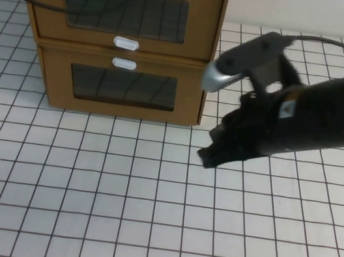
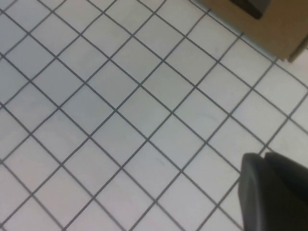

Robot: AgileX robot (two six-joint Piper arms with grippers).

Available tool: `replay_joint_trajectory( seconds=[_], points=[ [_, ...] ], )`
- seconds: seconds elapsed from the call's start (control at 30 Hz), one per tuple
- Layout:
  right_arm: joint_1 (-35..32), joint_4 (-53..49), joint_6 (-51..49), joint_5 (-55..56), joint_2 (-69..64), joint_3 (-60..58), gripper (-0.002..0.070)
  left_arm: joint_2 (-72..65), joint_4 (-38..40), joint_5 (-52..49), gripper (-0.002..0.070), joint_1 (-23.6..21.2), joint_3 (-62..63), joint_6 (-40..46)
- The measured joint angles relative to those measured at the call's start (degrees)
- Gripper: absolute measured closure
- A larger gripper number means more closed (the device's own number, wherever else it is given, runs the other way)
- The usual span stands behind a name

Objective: Open the shoe box
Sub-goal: 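Pull the top drawer of the cardboard box fully open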

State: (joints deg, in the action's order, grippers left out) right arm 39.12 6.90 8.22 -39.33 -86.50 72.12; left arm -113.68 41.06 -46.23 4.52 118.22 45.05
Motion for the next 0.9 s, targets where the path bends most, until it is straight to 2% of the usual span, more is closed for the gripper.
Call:
replay_joint_trajectory(
  seconds=[0.2, 0.3, 0.43, 0.53, 0.73, 0.9],
  points=[
    [9.95, -20.97, -6.77, -0.19, -10.13, 9.50, 0.0689, 0.00, 0.00, -0.05, 0.0677, 0.00, 0.00, -0.19],
    [12.76, -31.15, -8.77, 1.16, -13.47, 11.98, 0.0689, 0.00, 0.00, -0.14, 0.0677, 0.00, 0.00, -0.19],
    [14.05, -39.20, -10.46, 6.14, -16.33, 13.00, 0.0680, 0.00, 0.00, -0.14, 0.0677, 0.00, 0.00, -0.54],
    [14.39, -45.19, -10.99, 11.23, -17.75, 13.27, 0.0624, 0.00, 0.00, -0.14, 0.0678, 0.00, 0.00, -0.80],
    [14.39, -55.74, -12.81, 18.48, -20.64, 14.29, 0.0440, 0.00, 0.00, -0.18, 0.0677, 0.00, 0.00, -1.24],
    [14.39, -62.08, -17.66, 17.35, -25.76, 20.72, 0.0405, 0.00, 0.00, -0.63, 0.0677, 0.00, 0.11, -1.74]
  ],
)
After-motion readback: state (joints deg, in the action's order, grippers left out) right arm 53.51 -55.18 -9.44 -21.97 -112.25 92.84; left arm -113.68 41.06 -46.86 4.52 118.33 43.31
